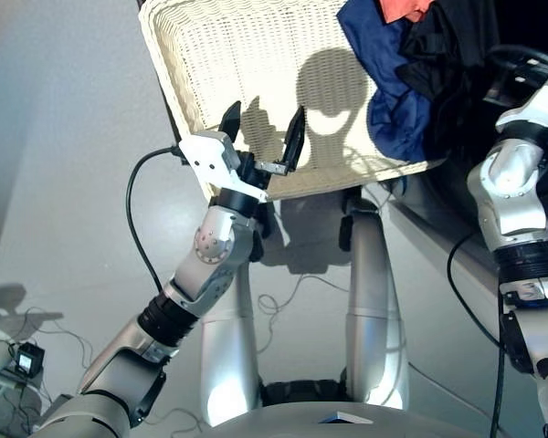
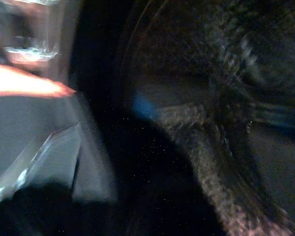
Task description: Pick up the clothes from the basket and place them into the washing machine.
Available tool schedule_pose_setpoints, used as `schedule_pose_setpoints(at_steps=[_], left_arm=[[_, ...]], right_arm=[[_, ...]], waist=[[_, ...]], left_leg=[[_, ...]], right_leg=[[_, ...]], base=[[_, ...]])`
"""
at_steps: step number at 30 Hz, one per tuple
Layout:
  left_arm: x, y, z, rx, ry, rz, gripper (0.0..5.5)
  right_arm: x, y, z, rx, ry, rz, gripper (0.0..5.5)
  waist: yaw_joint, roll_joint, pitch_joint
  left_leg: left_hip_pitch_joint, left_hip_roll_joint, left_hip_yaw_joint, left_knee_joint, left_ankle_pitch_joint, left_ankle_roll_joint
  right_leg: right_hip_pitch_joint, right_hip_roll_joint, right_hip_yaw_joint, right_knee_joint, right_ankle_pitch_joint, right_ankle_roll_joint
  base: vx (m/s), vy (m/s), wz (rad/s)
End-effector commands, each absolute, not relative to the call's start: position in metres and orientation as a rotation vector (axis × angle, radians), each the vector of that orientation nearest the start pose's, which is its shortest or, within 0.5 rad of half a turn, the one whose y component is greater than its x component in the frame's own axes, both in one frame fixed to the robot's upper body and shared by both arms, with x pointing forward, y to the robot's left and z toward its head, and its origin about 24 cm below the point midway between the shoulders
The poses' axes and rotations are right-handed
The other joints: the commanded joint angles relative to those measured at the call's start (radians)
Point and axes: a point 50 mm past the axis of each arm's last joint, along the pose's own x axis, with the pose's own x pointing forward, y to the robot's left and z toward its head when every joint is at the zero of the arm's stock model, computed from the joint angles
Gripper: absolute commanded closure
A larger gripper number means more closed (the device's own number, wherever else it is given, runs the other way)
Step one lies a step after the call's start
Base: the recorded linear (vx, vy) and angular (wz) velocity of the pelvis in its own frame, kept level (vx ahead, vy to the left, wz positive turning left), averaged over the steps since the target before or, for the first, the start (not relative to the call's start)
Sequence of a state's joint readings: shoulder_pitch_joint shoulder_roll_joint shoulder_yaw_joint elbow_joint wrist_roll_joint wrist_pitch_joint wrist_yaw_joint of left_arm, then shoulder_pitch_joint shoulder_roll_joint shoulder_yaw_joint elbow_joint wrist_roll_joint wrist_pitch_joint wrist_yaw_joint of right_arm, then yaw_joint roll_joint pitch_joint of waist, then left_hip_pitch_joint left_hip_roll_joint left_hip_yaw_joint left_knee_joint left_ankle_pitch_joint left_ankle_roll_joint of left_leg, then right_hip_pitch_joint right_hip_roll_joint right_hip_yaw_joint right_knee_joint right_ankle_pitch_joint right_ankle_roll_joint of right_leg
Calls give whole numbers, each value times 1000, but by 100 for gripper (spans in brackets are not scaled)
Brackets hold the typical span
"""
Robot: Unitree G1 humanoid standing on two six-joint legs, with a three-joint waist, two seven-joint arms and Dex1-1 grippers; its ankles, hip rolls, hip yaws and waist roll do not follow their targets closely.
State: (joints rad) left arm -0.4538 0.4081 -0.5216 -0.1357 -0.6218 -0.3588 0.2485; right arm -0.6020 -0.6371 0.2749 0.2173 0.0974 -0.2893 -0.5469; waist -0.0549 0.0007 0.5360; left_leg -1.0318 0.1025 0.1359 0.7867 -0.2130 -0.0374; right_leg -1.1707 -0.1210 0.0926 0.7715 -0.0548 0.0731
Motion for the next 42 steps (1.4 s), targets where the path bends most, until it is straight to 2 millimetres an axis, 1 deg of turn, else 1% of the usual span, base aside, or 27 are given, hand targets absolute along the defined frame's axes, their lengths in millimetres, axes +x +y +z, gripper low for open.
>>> schedule_pose_setpoints(at_steps=[1,3,4,5,8,12,17,20,26,28,33,36,39,42], left_arm=[[255,93,200,-340,-733,-449,0],[255,92,199,-347,-727,-454,0],[255,92,199,-347,-727,-454,0],[254,91,200,-354,-728,-456,0],[254,90,201,-369,-731,-458,0],[255,87,202,-385,-728,-464,0],[255,86,201,-389,-722,-467,0],[256,87,201,-397,-722,-455,0],[257,86,203,-416,-723,-443,0],[257,85,204,-420,-725,-449,0],[256,83,206,-428,-729,-475,0],[254,83,207,-429,-735,-490,0],[253,83,208,-423,-735,-494,0],[253,83,208,-417,-734,-495,0]], right_arm=[[311,-148,221,-442,-892,-20,0],[315,-140,221,-461,-879,10,0],[315,-140,221,-461,-879,10,0],[318,-133,222,-459,-870,33,0],[326,-128,224,-461,-850,35,0],[335,-120,217,-454,-797,49,0],[345,-118,210,-436,-731,38,0],[352,-122,208,-436,-703,-7,0],[370,-149,212,-417,-632,-237,0],[377,-155,217,-425,-616,-282,0],[394,-187,238,-463,-561,-443,0],[401,-202,252,-488,-530,-512,0],[403,-212,267,-488,-525,-549,0],[406,-224,274,-498,-495,-571,0]], waist=[[17,-21,-16],[18,-22,-16],[18,-22,-16],[19,-23,-16],[23,-19,-16],[25,-12,-16],[30,-8,-16],[32,-5,-16],[37,0,-16],[39,1,-16],[49,10,-16],[57,15,-16],[58,16,-16],[61,18,-16]], left_leg=[[3,8,-14,-46,75,-35],[4,9,-12,-45,76,-34],[4,9,-12,-45,76,-34],[5,11,-9,-46,75,-34],[6,11,-8,-49,78,-35],[12,10,-11,-61,85,-38],[10,9,-12,-65,88,-41],[8,10,-10,-68,91,-42],[0,7,-12,-64,89,-42],[-5,7,-12,-61,88,-42],[-12,7,-13,-63,89,-45],[-18,6,-13,-65,92,-48],[-25,5,-17,-65,93,-50],[-27,5,-18,-68,94,-52]], right_leg=[[51,-16,-7,-43,-1,54],[53,-15,-7,-44,2,54],[53,-15,-7,-44,2,54],[56,-15,-7,-48,3,54],[60,-17,-9,-54,4,53],[66,-19,-11,-59,8,53],[67,-19,-14,-62,9,51],[66,-20,-15,-65,12,51],[63,-21,-18,-63,11,48],[60,-20,-19,-62,11,47],[50,-22,-19,-60,12,46],[45,-26,-22,-60,12,46],[40,-29,-26,-59,12,44],[38,-31,-30,-56,8,44]], base=[[0,0,0],[0,0,0],[0,0,0],[0,0,0],[0,0,0],[0,0,0],[0,0,0],[0,0,0],[0,0,0],[0,0,0],[0,0,0],[0,0,0],[0,0,0],[0,0,0]])
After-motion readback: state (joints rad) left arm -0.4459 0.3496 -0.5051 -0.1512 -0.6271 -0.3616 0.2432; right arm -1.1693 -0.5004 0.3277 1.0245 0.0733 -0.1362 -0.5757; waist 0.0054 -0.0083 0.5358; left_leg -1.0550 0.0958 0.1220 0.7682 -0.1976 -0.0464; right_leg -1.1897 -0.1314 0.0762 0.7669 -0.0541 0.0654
